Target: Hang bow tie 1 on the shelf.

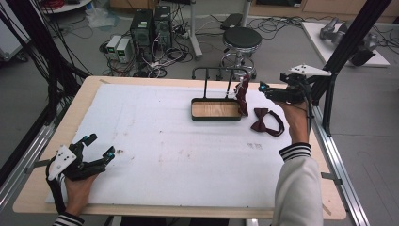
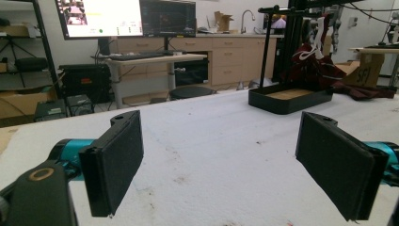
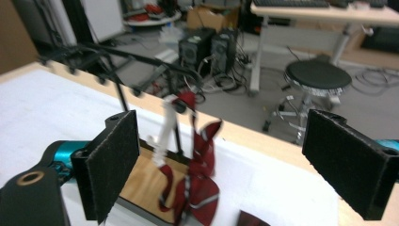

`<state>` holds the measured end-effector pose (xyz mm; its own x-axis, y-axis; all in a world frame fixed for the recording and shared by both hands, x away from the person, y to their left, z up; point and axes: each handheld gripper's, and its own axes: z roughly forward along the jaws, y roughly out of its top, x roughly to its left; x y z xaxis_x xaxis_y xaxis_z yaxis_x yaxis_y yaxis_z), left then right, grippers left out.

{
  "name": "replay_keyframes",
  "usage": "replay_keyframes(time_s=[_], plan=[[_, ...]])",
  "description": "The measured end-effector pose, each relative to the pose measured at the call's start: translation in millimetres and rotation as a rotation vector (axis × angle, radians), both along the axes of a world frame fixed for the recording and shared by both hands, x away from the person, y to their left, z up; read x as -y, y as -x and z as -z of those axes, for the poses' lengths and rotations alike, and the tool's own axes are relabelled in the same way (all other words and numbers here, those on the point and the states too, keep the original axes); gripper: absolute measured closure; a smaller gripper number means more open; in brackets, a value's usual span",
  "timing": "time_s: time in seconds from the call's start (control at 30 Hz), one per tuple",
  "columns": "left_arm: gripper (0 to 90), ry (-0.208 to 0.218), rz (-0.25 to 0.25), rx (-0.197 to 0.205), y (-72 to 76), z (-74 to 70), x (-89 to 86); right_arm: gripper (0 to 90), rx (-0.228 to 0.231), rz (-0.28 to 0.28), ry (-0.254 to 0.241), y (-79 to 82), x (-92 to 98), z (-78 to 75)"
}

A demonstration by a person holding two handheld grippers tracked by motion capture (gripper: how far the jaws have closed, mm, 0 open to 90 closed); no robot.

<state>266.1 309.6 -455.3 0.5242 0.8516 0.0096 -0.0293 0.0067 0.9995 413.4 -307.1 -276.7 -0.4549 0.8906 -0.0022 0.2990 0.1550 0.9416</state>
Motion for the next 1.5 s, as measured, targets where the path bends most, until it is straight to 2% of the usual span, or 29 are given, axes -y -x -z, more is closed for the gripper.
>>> replay_keyframes(time_s=[0.07,0.23,0.4,0.43,0.6,0.73,0.8,1.03,1.17,1.27,1.5], plan=[[16.1,-0.001,0.0,0.0,0.1,0.0,0.0,10.9,0.04,-0.015,-0.019,8.0,-3.2,-1.4],[16.1,0.0,0.0,0.001,0.1,0.0,0.0,10.9,0.04,-0.037,-0.036,20.3,-4.7,3.0],[16.1,-0.001,0.001,0.0,0.1,-0.1,-0.1,10.9,0.04,-0.071,-0.028,41.1,-5.6,18.5],[16.1,0.0,0.001,0.0,0.1,0.0,0.0,10.9,0.04,-0.071,-0.028,41.1,-5.6,18.5],[16.1,-0.001,0.0,0.001,0.1,0.0,0.1,10.9,0.062,-0.115,-0.032,63.0,-7.3,32.7],[16.1,-0.006,0.0,0.001,0.3,-0.1,0.2,10.9,0.074,-0.144,-0.047,74.7,-9.0,41.0],[16.1,-0.006,0.0,0.002,0.3,-0.1,0.3,10.9,0.072,-0.152,-0.033,78.7,-9.3,44.5],[16.1,-0.002,0.0,0.0,0.1,-0.1,-0.1,10.9,0.059,-0.159,-0.053,85.1,-7.9,54.2],[16.1,0.001,0.0,-0.001,0.0,0.0,-0.5,10.9,0.048,-0.16,-0.041,85.7,-9.7,56.7],[16.1,0.002,0.001,-0.002,-0.1,0.0,-0.6,10.9,0.06,-0.161,-0.031,85.9,-10.4,57.5],[16.1,0.001,0.0,0.001,0.1,0.1,-0.3,10.9,0.056,-0.153,-0.045,87.3,-9.6,61.9]])
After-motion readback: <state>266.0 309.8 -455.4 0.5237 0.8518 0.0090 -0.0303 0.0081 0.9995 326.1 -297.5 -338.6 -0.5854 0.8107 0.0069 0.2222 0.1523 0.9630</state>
